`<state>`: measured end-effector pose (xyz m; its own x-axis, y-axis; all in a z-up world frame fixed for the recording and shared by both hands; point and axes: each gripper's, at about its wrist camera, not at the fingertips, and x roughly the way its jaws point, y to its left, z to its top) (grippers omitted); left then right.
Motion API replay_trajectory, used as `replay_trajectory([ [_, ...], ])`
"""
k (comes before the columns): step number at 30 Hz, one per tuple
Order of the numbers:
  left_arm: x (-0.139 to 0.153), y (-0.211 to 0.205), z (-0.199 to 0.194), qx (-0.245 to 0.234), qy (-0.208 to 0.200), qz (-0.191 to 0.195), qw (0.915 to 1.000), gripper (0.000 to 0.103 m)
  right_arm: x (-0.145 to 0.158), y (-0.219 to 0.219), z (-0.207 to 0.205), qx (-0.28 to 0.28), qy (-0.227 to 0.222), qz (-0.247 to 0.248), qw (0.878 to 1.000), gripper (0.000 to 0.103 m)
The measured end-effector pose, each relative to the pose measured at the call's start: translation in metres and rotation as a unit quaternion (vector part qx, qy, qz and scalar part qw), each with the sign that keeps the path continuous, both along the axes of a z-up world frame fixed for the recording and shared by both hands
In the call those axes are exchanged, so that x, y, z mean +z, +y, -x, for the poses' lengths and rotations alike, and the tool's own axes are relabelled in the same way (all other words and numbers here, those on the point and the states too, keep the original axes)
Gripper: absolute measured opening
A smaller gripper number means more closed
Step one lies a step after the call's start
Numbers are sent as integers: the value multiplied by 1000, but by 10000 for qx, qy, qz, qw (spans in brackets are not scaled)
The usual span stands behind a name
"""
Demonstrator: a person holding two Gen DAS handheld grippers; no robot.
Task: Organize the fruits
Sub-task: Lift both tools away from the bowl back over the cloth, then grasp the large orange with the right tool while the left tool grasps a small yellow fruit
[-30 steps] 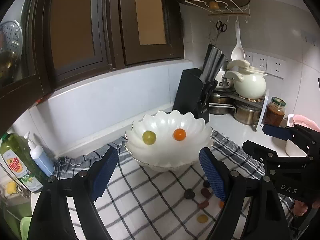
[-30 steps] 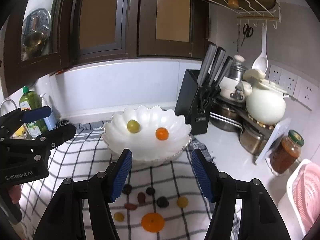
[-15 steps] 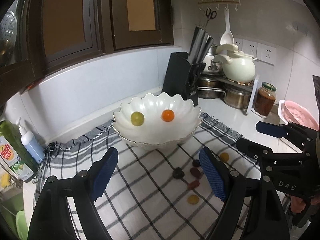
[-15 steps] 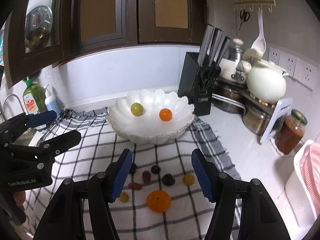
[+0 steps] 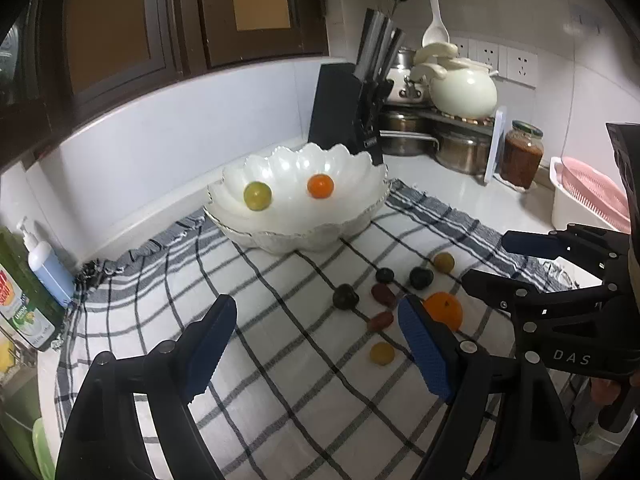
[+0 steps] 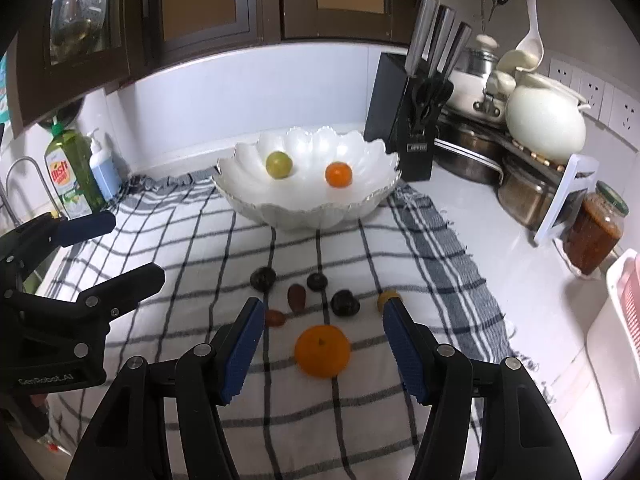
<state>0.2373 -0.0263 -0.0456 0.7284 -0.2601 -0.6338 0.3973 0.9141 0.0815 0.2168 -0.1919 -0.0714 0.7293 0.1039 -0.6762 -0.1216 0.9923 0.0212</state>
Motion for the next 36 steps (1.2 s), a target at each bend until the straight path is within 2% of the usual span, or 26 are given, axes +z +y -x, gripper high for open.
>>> replay_trajectory([
  [14,-41,-15,-1,-285,302,-101,9991,75,-40,-4,-6,64,481,-8,9988,63],
  [27,-74,-28,-11,-507,669,-236,9962,58,-63,-2,-18,188,730,-6,9972,62],
  [36,-87,-36,-20,-646,895,-137,9938,49,-74,-2,-27,226,854,-48,9961,58],
])
